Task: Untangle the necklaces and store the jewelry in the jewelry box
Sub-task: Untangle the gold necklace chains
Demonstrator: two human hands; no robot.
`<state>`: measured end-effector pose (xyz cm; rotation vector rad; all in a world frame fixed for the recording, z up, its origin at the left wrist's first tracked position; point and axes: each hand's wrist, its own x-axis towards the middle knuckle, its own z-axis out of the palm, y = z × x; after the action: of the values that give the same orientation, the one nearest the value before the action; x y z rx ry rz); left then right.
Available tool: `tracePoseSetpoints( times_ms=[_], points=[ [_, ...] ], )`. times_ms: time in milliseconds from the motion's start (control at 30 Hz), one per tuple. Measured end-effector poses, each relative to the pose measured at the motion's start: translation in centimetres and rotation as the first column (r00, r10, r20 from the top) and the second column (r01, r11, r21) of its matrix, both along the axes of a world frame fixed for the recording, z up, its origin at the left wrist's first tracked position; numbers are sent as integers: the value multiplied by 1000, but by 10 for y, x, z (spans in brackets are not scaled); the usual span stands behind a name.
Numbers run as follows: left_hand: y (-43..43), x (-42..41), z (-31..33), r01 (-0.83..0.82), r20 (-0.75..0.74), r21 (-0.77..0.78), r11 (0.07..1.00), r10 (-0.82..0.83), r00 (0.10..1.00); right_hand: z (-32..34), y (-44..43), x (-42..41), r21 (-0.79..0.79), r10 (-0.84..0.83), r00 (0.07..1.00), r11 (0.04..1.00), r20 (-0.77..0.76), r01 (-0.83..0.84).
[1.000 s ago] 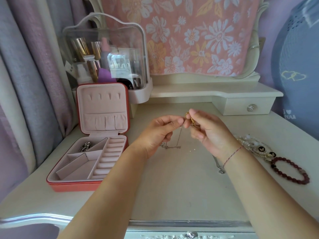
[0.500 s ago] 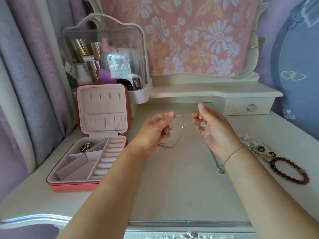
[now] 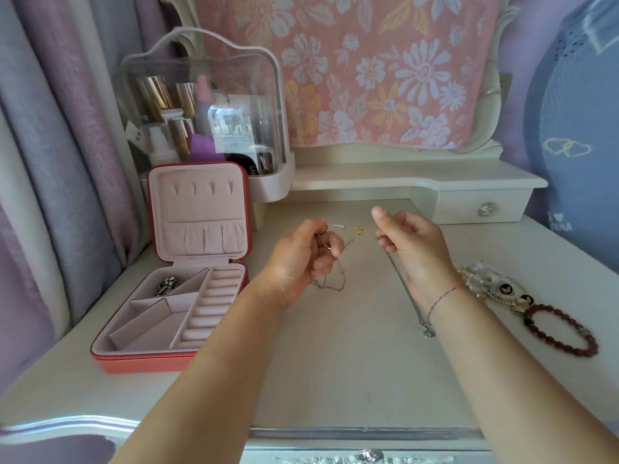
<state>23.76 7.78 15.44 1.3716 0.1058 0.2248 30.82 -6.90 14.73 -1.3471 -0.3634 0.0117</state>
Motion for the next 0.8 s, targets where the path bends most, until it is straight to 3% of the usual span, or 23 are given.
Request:
tracePoseSetpoints(
  times_ms=[267,800],
  points=[
    [-1,-3,-3,-23,7,216,976,22,1000,8,-4,-3,205,259,944,954,-202,-218],
    [-4,-4,-5,-67,13,392,918,67,998,10,-4,-4,221,286,921,948,-264,-231]
  ],
)
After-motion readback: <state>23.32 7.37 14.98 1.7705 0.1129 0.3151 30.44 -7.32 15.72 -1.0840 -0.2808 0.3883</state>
